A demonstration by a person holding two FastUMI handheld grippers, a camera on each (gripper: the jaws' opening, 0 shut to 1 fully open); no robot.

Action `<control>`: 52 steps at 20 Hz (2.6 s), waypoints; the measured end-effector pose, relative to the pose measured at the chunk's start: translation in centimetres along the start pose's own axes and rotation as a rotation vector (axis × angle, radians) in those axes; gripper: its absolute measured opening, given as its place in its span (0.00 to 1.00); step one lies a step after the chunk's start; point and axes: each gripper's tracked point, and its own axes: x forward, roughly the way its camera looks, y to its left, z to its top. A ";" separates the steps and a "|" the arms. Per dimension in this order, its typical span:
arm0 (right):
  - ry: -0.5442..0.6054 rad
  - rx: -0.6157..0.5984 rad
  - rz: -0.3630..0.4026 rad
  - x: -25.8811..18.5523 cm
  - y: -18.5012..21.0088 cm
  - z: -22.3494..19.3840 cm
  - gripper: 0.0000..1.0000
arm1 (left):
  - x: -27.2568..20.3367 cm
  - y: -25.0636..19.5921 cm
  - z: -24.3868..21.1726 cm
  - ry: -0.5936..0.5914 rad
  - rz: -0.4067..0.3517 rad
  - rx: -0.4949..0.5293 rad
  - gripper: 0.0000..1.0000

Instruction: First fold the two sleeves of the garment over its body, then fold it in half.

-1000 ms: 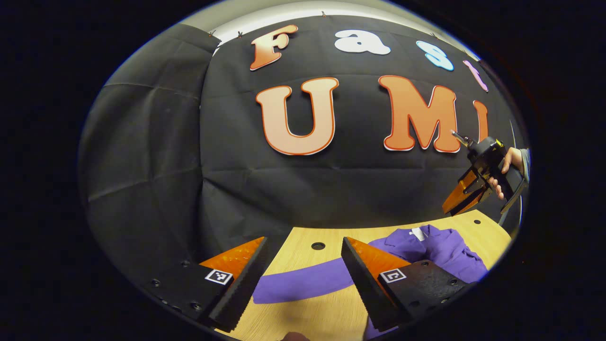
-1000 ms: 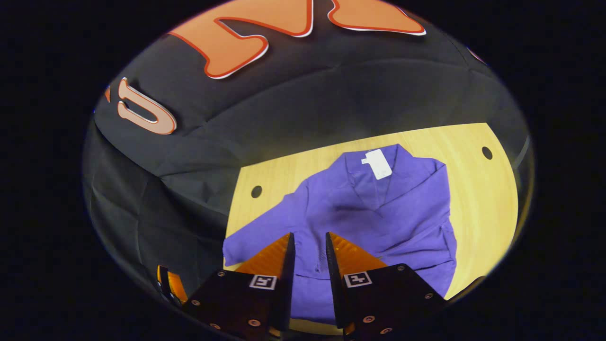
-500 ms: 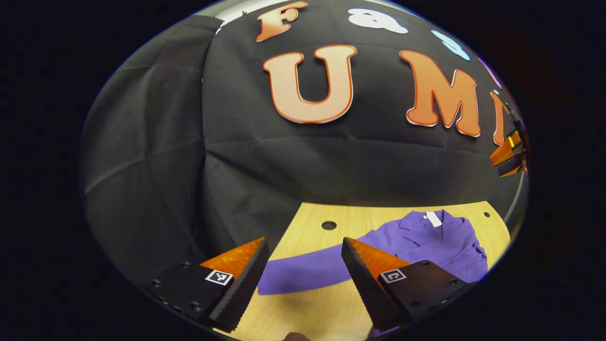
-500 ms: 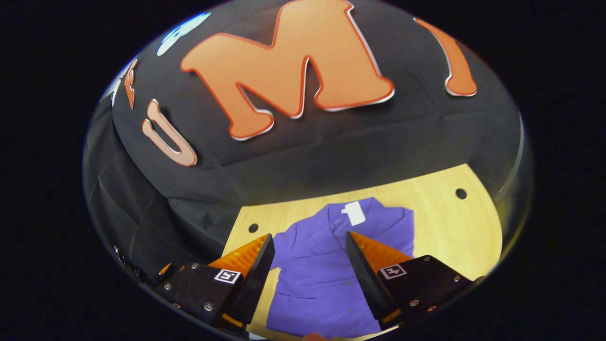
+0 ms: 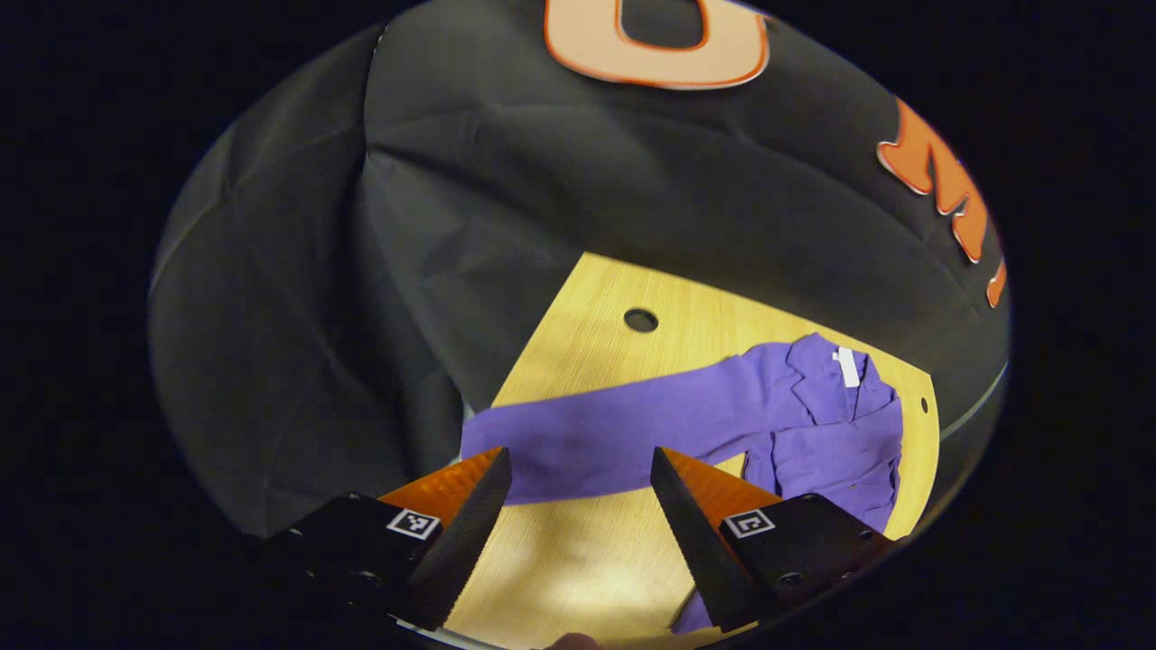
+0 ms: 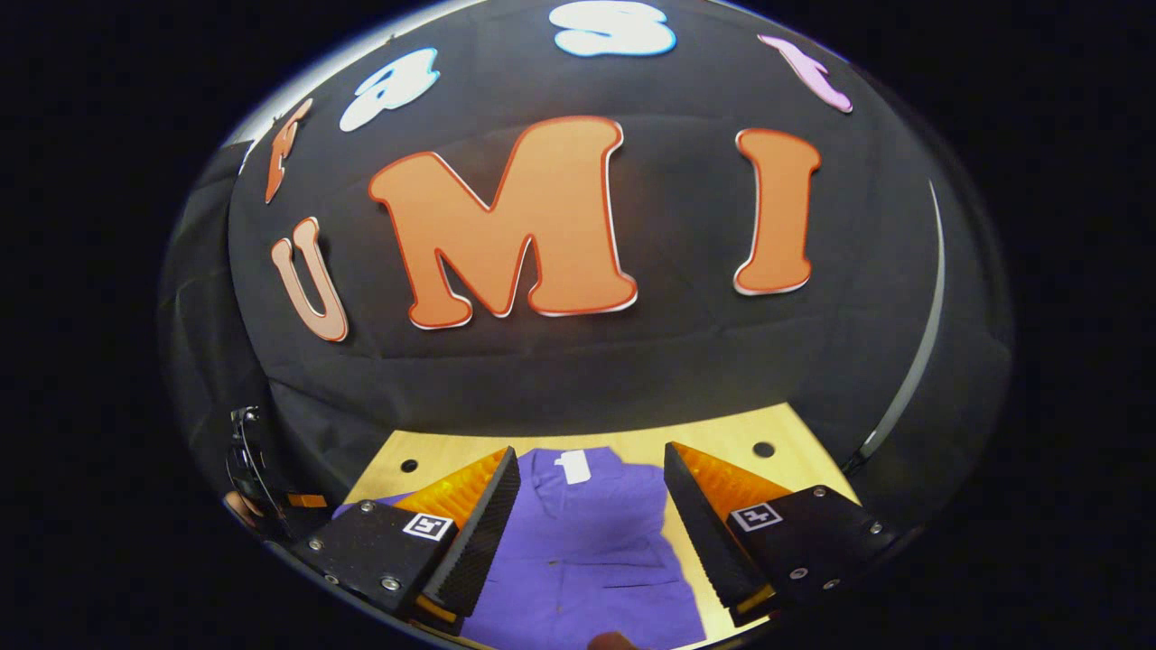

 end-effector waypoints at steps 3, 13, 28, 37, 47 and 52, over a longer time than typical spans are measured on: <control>-0.058 -0.053 -0.052 -2.3 -1.6 0.4 0.95 | 2.5 1.1 -1.8 0.174 -0.023 -0.026 0.97; -0.107 -0.137 -0.140 -8.6 -4.5 -3.4 0.95 | 11.0 5.5 -4.2 0.402 -0.003 -0.042 0.96; -0.087 -0.193 -0.156 -9.0 -5.6 -3.8 0.95 | 14.9 9.6 -6.5 0.494 0.134 -0.105 0.91; -0.052 -0.192 -0.148 -7.6 -6.9 -4.7 0.95 | 15.4 7.9 -5.6 0.460 0.115 -0.102 0.08; -0.079 -0.129 -0.091 -5.8 -8.9 -3.7 0.95 | 7.7 0.2 -0.1 0.331 -0.016 -0.012 0.04; -0.090 -0.125 -0.039 -4.5 -9.8 -3.7 0.95 | 1.8 -8.5 2.8 0.256 -0.094 0.111 0.04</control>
